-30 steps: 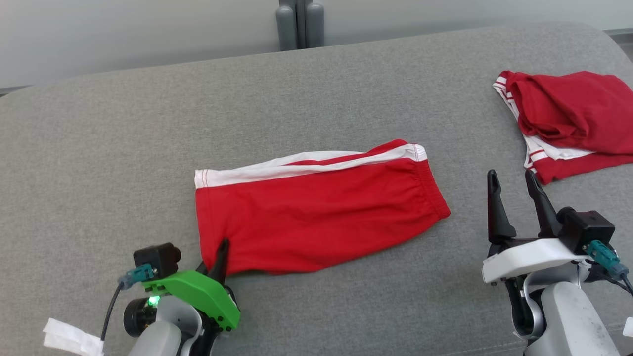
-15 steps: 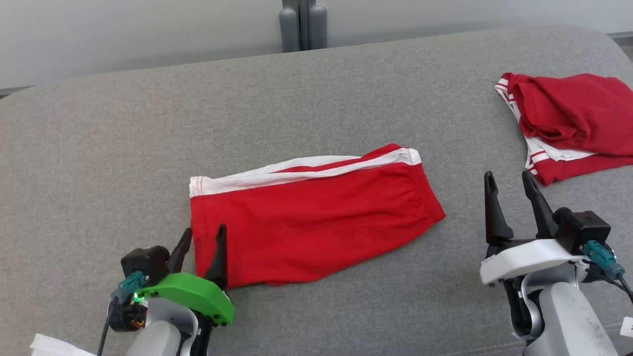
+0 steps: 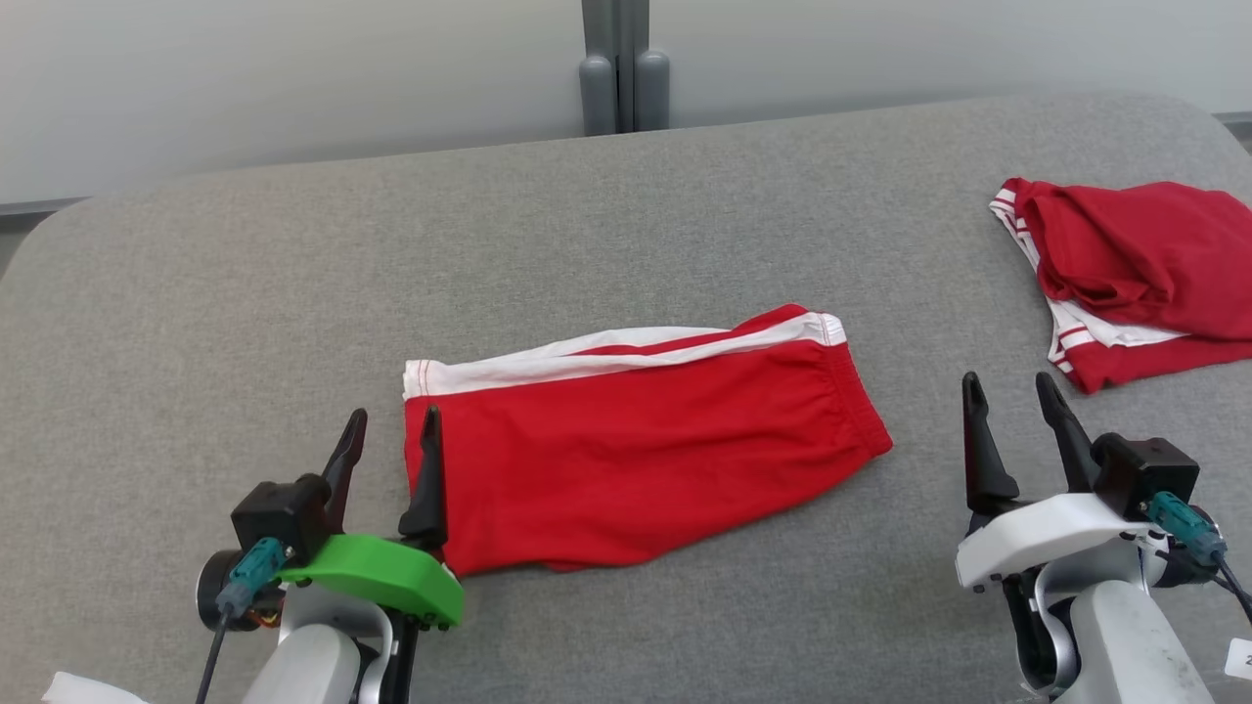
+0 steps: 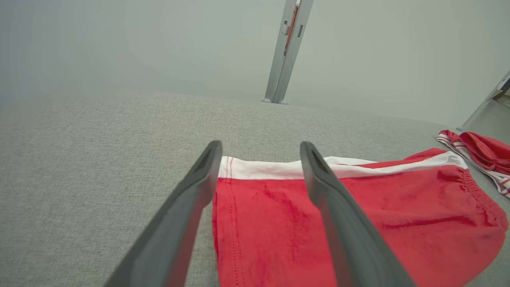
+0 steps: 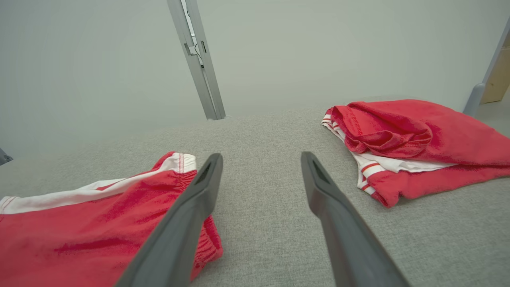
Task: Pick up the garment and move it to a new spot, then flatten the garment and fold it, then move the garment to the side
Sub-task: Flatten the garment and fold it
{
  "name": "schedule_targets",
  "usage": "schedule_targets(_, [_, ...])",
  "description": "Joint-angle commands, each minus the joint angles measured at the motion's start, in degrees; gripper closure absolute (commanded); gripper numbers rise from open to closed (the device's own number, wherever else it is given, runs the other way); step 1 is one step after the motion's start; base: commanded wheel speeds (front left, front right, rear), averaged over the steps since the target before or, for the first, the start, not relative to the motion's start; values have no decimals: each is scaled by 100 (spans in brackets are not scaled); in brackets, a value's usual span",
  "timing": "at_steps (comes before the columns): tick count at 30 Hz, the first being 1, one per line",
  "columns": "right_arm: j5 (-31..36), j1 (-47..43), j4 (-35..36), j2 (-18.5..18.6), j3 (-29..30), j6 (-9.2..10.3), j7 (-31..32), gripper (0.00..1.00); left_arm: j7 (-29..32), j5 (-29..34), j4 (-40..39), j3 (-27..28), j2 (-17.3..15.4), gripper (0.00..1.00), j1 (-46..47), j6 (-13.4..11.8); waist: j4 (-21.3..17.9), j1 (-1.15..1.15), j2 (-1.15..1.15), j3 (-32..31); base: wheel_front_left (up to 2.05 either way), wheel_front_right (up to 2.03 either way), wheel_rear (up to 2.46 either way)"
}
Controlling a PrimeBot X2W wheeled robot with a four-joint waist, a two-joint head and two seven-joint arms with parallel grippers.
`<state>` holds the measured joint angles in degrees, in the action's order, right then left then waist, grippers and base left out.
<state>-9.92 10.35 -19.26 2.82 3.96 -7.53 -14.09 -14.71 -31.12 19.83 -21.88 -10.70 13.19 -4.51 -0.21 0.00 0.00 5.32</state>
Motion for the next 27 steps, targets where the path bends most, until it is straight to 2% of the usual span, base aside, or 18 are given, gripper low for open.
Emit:
schedule_targets(1, [38, -91, -39, 17, -6, 10, 58, 0, -32, 63, -73, 59, -13, 0, -136, -40, 122, 0, 0, -106, 0, 0, 0])
schedule_targets(8, [85, -57, -165, 17, -61, 10, 389, 0, -49, 103, -406, 291, 37, 0, -463, -154, 391, 0, 0, -160, 0, 0, 0])
schedule_targets(12, [192, 114, -380, 18, -158, 10, 895, 0, -47, 140, -617, 471, 117, 0, -678, -192, 561, 0, 0, -117, 0, 0, 0])
schedule_targets(20, [373, 475, -970, 118, -63, 10, 1727, 0, -49, 256, -752, 592, 260, 0, -887, -116, 886, 0, 0, 17, 0, 0, 0])
schedule_targets(26, [147, 655, -1488, 193, -41, 10, 2170, 0, -49, 357, -725, 643, 346, 0, -906, -67, 1049, 0, 0, 72, 0, 0, 0])
schedule_targets(27, [91, 659, -1523, 190, -48, 10, 2180, 13, -49, 370, -718, 651, 353, 0, -913, -69, 1059, 0, 0, 77, 0, 0, 0])
